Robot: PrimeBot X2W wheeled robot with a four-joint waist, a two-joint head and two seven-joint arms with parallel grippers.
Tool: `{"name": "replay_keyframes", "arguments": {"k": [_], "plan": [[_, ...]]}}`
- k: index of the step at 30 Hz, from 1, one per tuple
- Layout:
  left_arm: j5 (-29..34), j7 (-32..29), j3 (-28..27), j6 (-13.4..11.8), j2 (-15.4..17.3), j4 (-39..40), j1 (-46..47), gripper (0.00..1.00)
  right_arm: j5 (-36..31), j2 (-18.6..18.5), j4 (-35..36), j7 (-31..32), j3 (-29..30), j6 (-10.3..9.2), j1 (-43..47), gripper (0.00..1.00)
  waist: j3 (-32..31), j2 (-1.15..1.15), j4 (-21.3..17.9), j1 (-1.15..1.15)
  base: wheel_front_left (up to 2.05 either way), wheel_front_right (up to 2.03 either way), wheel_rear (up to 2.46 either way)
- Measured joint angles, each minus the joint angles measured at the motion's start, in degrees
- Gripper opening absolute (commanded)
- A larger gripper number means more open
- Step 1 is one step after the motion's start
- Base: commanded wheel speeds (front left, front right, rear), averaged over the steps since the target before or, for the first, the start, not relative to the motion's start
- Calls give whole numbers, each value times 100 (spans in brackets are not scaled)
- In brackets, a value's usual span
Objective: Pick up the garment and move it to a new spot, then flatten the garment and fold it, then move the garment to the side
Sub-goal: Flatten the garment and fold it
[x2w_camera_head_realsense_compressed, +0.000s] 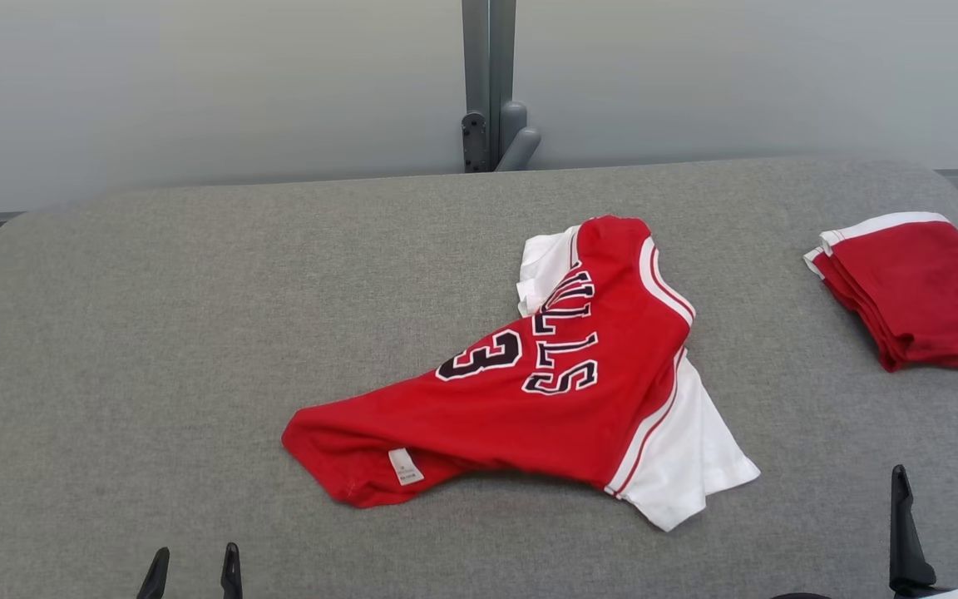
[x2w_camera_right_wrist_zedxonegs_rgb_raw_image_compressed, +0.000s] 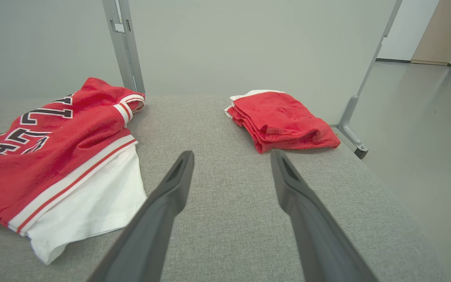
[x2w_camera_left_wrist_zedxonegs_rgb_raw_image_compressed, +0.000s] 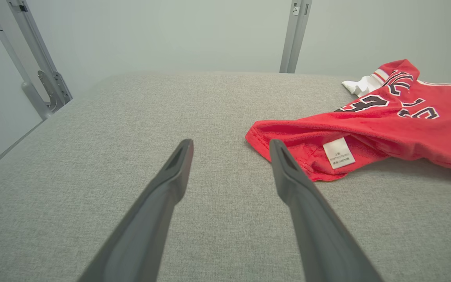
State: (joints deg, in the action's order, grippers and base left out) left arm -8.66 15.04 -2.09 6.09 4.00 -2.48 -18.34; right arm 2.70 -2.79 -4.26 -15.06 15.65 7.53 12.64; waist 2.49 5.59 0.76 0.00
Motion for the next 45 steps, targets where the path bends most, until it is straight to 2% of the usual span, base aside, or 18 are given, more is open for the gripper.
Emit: {"name": "replay_keyframes", "arguments": {"k": [3,14,30,32,35,39,43,45], "plan": [[73,0,78,98,40,-3,-1,100,-101,0,-4,0,-193,0,-4,100,-12,0,11,0,0,0,0],[70,0,85,124,151,-56,13,100,-275,2,-37,1,-678,0,-114,100,-75,0,59,0,0,0,0],[-69,0,168,130,131,-192,26,100,-233,1,8,0,-716,0,-116,100,-92,-1,123,0,0,0,0],[-107,0,205,130,100,-222,38,100,-74,3,7,0,-628,0,-119,100,-72,-1,121,0,0,0,0],[-272,1,204,130,23,-542,147,100,9,-7,-172,0,-432,0,-183,100,-8,-1,122,0,0,0,0],[-537,-29,573,130,-57,-1333,688,100,-311,-1,-743,3,-490,0,-494,100,133,-1,134,0,0,0,0],[-1112,-346,1096,130,-112,-1949,1404,100,-555,-109,-1287,277,-666,0,-1006,100,304,-1,141,0,0,0,0],[-1736,-474,1315,105,-112,-2130,1721,100,-598,-163,-1555,408,-758,0,-1290,100,403,-1,141,0,0,0,0]]}}
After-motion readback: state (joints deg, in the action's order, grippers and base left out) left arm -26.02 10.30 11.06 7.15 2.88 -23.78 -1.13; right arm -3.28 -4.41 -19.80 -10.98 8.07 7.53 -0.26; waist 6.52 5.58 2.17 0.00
